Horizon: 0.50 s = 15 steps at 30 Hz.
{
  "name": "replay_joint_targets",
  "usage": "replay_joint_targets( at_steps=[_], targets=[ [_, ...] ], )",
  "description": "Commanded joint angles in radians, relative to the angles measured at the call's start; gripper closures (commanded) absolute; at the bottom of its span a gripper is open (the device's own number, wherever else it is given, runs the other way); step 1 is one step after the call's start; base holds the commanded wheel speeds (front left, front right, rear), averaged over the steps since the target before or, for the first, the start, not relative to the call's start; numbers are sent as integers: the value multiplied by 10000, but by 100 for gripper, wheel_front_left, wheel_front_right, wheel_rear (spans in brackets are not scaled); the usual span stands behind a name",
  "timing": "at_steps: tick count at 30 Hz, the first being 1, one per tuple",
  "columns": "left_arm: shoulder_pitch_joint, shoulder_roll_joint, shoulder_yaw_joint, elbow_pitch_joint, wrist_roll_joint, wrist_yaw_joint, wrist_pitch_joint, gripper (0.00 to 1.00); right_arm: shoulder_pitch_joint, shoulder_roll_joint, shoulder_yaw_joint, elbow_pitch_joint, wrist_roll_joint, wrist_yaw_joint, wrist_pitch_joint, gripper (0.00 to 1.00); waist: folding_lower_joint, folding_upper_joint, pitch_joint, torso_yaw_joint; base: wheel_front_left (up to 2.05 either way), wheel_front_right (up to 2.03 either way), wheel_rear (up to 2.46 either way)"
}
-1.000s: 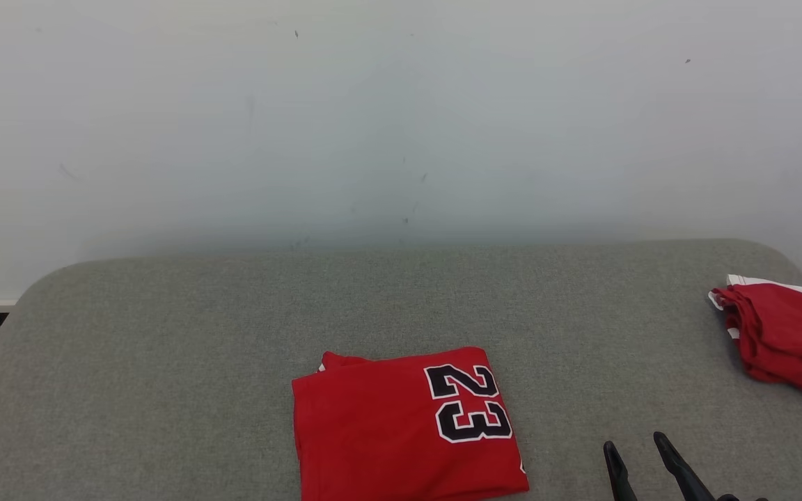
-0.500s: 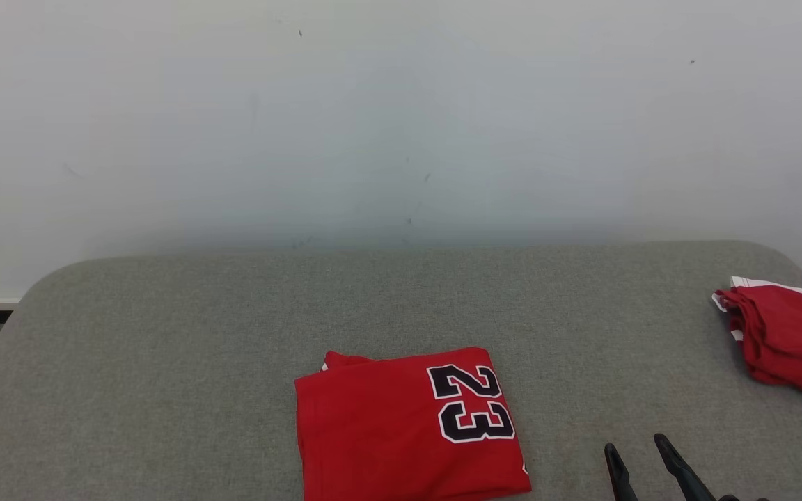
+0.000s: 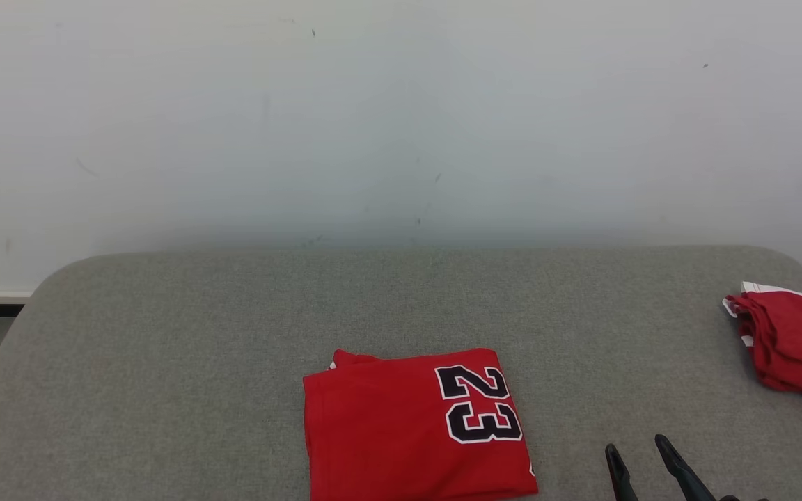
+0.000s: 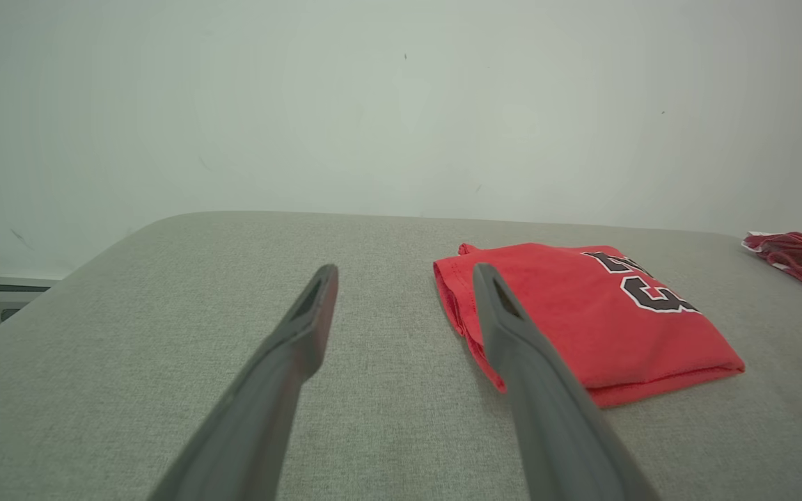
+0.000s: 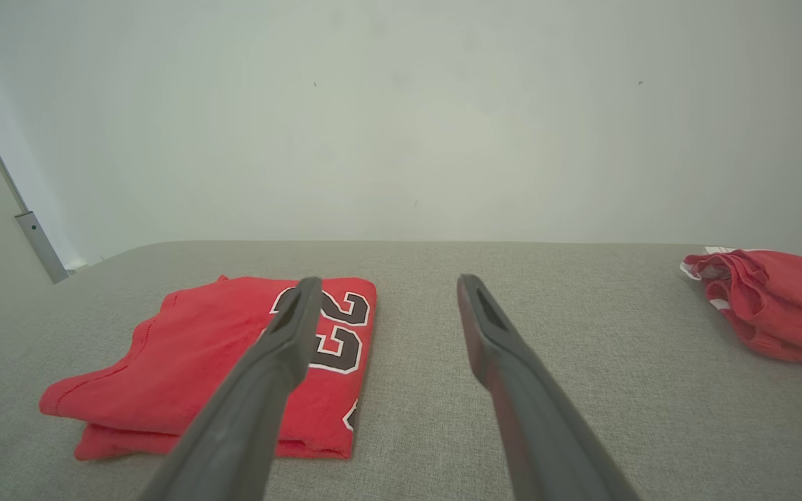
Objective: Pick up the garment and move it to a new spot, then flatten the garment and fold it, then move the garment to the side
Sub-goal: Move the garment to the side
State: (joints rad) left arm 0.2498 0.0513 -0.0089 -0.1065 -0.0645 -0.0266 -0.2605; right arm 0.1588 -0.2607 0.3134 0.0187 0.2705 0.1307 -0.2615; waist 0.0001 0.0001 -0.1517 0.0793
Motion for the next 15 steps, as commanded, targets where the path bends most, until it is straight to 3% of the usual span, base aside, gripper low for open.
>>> replay_joint_targets(
  at_steps=[1,9,15],
  targets=[
    [40,-6,4,26,57,-61,-39,0,69,-48,-13,23,23,-2,-50,0,-1,-1,-3,19,0,0,0],
    [-35,-6,-87,48,143,-96,-39,0,-71,208,-163,193,512,-2,-50,0,-1,-1,56,220,0,0,0],
    [-130,-4,-224,-29,254,-121,-39,0,-680,81,237,1160,2027,-1,-48,0,-1,-1,240,492,0,0,0]
  ],
)
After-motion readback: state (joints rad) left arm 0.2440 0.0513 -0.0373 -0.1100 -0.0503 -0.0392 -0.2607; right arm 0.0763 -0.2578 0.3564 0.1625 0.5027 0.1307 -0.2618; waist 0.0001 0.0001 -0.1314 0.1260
